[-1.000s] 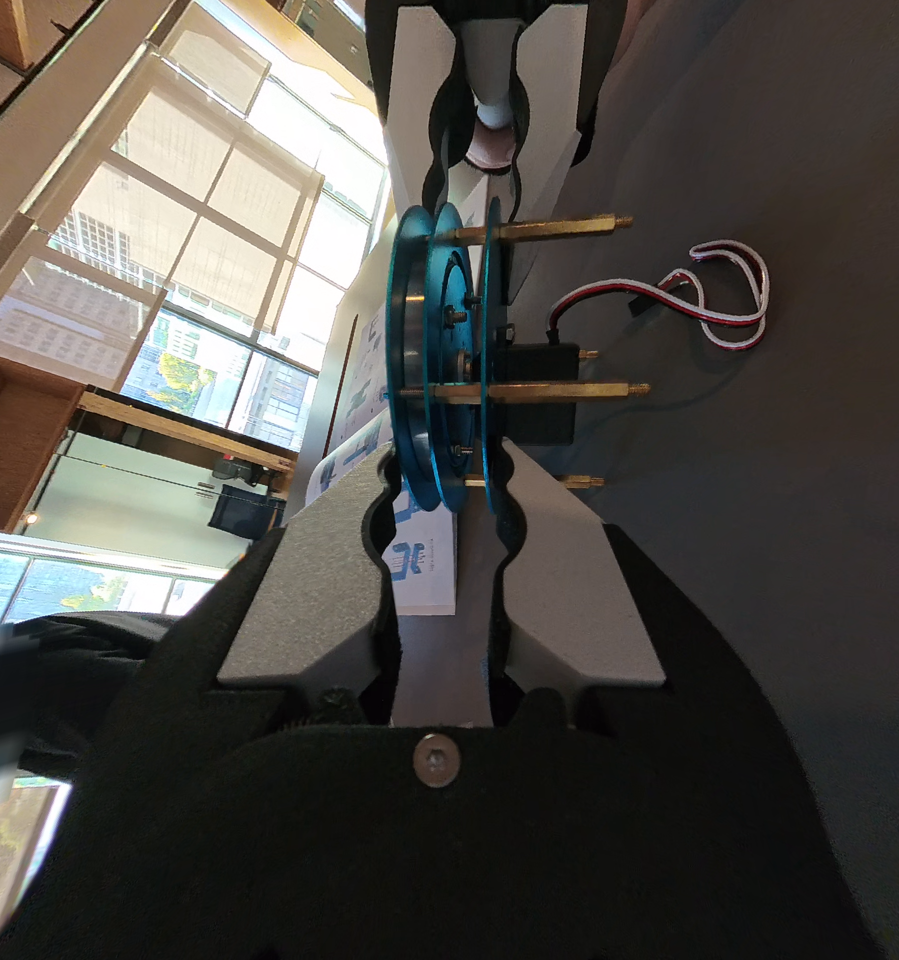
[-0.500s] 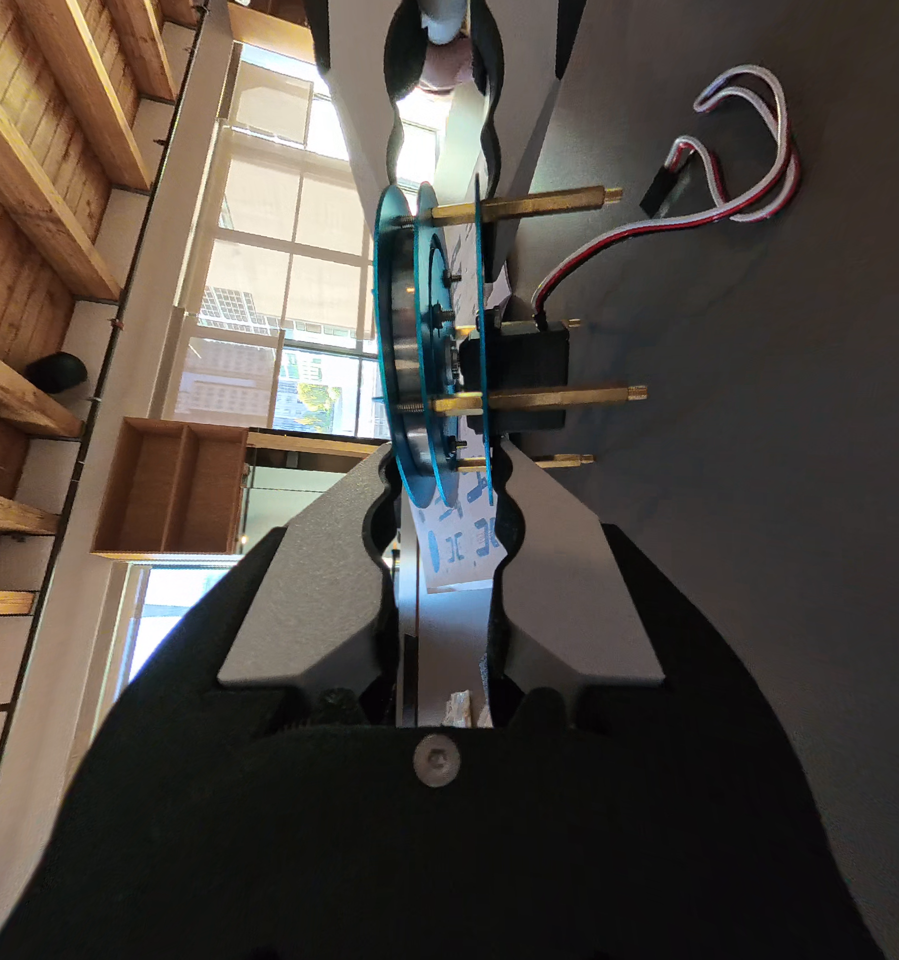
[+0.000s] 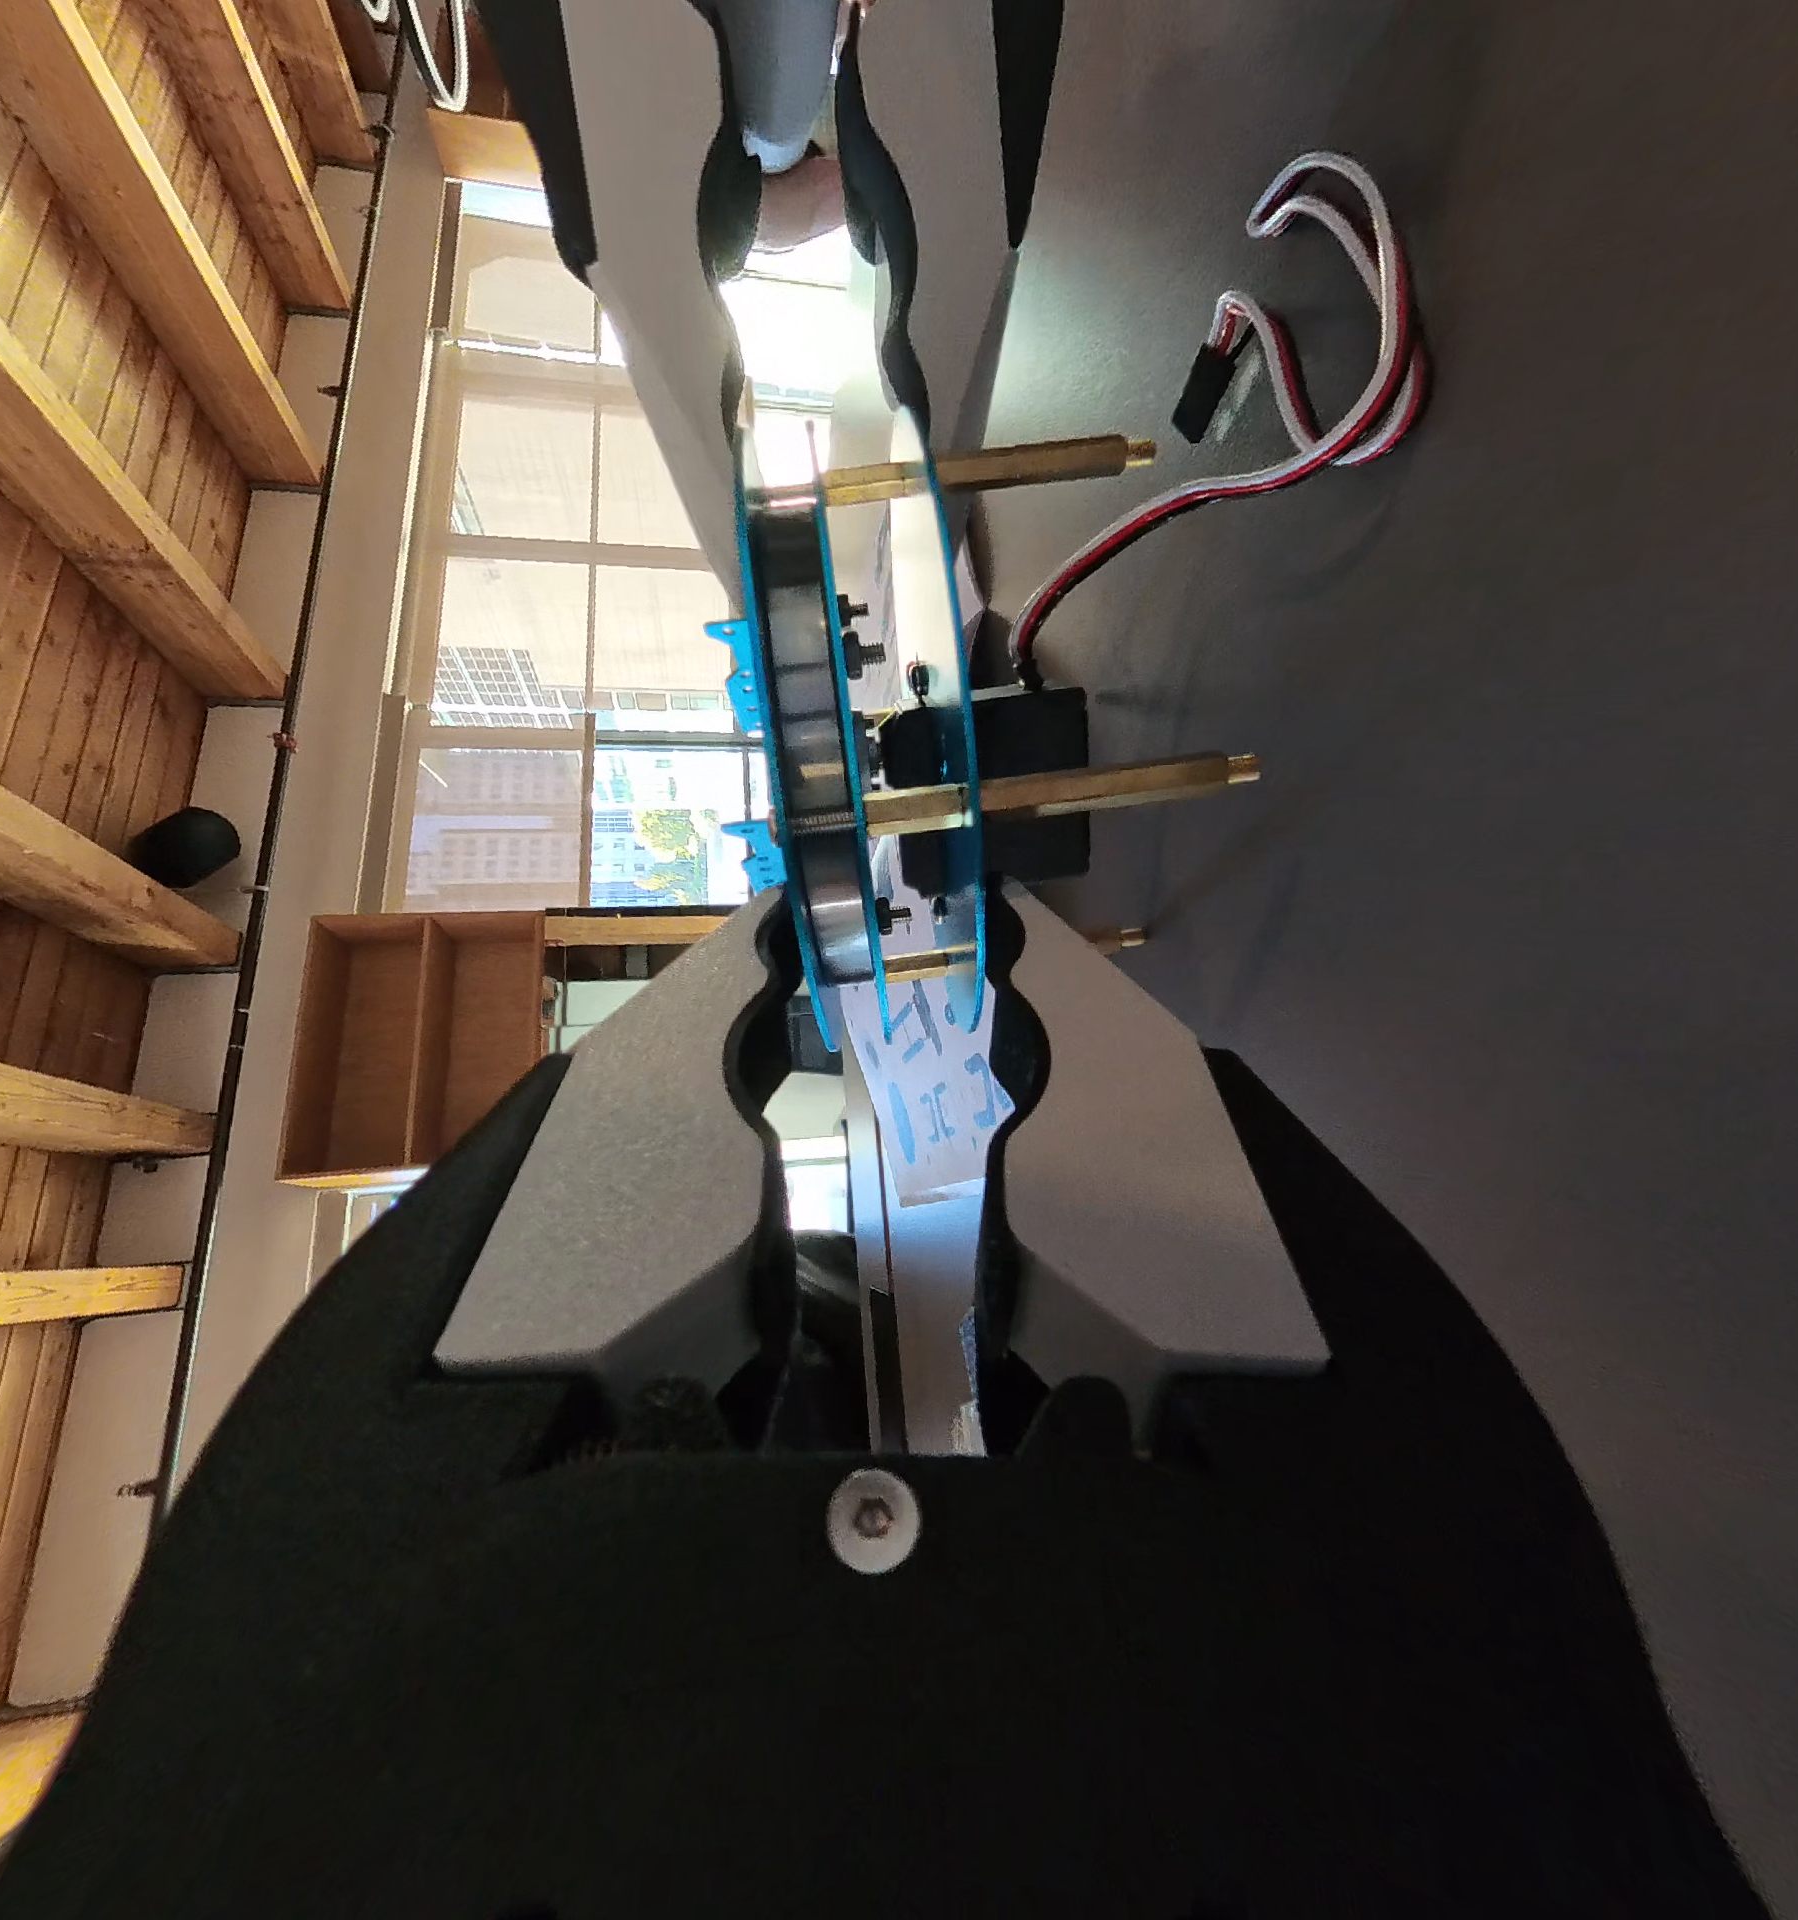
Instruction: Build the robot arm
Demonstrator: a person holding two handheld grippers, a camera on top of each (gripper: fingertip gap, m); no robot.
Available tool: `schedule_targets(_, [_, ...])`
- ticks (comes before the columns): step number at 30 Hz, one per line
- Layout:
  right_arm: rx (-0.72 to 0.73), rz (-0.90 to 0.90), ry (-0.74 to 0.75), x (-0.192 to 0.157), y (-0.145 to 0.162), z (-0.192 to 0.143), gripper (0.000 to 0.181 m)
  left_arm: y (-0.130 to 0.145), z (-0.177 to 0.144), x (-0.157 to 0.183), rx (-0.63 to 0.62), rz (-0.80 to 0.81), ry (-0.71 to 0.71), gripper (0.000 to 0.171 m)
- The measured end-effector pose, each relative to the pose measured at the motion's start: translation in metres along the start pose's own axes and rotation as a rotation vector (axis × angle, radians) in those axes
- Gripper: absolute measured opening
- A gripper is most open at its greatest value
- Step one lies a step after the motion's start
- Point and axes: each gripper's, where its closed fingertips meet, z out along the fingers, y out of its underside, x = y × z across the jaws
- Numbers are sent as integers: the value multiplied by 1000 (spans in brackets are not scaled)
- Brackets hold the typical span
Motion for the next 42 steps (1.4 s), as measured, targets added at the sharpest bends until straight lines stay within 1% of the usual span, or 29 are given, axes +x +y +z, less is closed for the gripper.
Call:
schedule_targets(6, [4, -42, -15, -4, -3, -1, 34, -4, -1, 4, 19, 32, 6, 33])
schedule_targets(12, [15, -49, -51, -11, -7, -2, 37, -4, -1, 11, 28, 7, 44, 38])
schedule_targets(14, [16, -39, -58, -11, -7, -3, 37, -4, -2, 10, 37, -32, 51, 41])
schedule_targets(15, [16, -35, -62, -11, -7, -3, 38, -3, -2, 8, 37, -54, 49, 46])
schedule_targets(19, [8, -10, -81, -11, -3, -8, 38, 1, -4, 4, 52, -207, 93, 62])
schedule_targets(21, [4, 21, -99, -10, 2, -11, 39, 4, -5, 3, 63, -283, 122, 66])
schedule_targets(27, [9, 196, -153, -3, 16, -22, 44, 8, -7, 8, 115, -536, 253, 67])
schedule_targets(28, [15, 232, -152, 0, 18, -23, 44, 10, -8, 9, 119, -581, 282, 63])
schedule_targets(31, [44, 317, -112, 14, 22, -29, 43, 18, -11, 5, 113, -701, 334, 68])
schedule_targets(33, [49, 379, -75, 24, 27, -31, 42, 26, -15, -1, 122, -780, 343, 65])
schedule_targets(35, [43, 463, -44, 31, 33, -31, 43, 29, -21, -13, 169, -886, 353, 61])
schedule_targets(37, [37, 572, -10, 37, 40, -29, 42, 31, -27, -29, 236, -1005, 346, 61])
schedule_targets(39, [39, 719, 15, 41, 50, -25, 39, 34, -33, -43, 310, -1133, 341, 61])
schedule_targets(42, [14, 983, -27, 33, 66, -15, 35, 38, -35, -54, 403, -1306, 376, 63])
